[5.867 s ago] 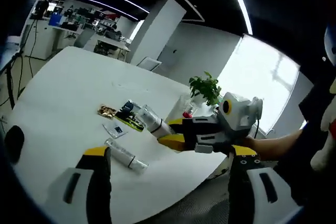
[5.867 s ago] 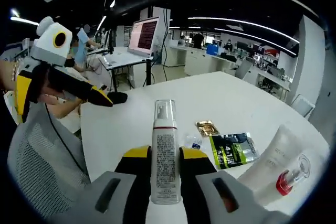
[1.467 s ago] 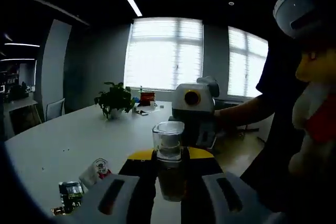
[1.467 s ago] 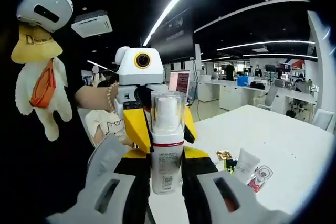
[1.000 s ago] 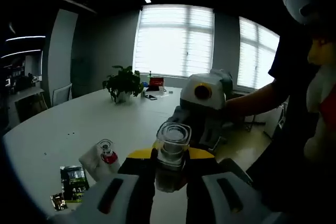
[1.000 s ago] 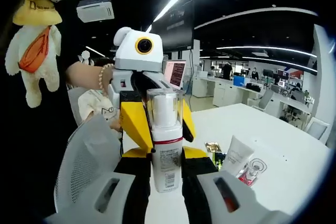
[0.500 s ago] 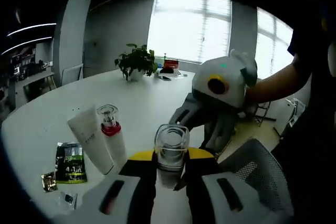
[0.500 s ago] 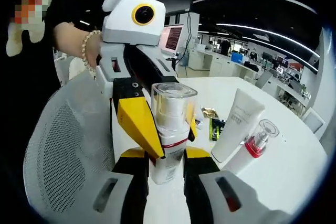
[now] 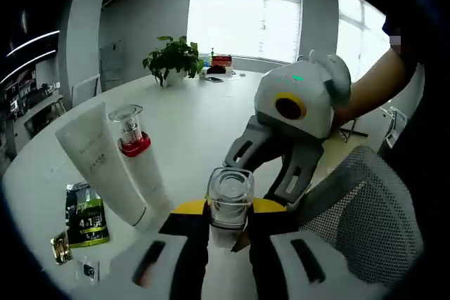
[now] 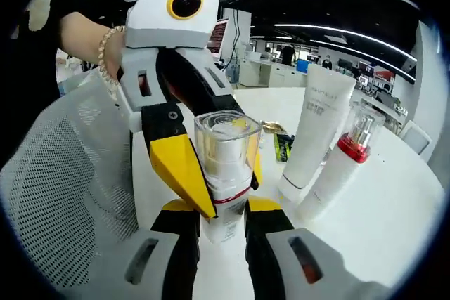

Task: Arrange the skincare products in the storage area until every visible bottle or jar stands upright without overlapping.

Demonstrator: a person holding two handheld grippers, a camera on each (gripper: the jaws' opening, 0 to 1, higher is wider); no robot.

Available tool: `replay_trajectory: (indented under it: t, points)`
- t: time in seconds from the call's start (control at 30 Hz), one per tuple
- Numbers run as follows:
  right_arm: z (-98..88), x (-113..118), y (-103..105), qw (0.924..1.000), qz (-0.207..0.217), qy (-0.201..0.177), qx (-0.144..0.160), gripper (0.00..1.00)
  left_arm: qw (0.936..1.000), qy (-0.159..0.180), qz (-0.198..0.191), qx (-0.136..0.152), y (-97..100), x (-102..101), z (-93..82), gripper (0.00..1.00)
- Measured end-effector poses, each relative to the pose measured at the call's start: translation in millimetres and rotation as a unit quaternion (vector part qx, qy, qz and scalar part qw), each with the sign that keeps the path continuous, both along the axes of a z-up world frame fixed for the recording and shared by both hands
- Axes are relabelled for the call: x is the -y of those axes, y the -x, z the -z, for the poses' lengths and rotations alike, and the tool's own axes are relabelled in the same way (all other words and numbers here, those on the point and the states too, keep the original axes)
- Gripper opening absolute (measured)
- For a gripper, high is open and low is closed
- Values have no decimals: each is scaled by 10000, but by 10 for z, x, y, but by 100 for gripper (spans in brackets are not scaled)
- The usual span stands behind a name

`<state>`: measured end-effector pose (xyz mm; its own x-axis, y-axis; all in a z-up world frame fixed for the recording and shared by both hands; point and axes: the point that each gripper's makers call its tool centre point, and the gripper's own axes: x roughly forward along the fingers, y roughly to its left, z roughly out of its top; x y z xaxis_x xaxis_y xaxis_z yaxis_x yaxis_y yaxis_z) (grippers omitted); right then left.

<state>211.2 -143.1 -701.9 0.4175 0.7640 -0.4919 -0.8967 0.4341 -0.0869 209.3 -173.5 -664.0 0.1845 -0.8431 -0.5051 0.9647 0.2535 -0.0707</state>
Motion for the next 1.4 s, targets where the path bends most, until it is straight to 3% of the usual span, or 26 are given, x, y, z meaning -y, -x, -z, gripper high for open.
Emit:
replay_trajectory:
  t: [0.2, 0.47, 0.77, 0.87, 1.13, 1.23, 1.4]
  points:
    - [165, 49, -28, 9998, 163, 75, -32, 24, 9998, -148, 121, -1, -3, 39, 155, 16]
    - [239, 65, -43, 9995, 277, 151, -80, 24, 9997, -197, 128, -51, -18, 61, 266, 16]
    - [236, 102, -101, 9988, 441, 183, -76, 24, 9999, -18, 61, -95, -88, 87, 251, 16]
    - [238, 119, -146, 9985, 525, 132, -120, 24, 9996, -13, -64, -263, -132, 97, 266, 18]
    - [268, 159, -355, 9968, 739, -6, -292, 24, 9968, 141, -701, -369, -358, -47, 255, 32]
    - [280, 190, -450, 9965, 791, -24, -284, 24, 9950, 156, -883, -431, -386, -145, 273, 38]
    - [284, 237, -559, 9963, 823, 6, -262, 24, 9922, 156, -1103, -552, -367, -304, 337, 39]
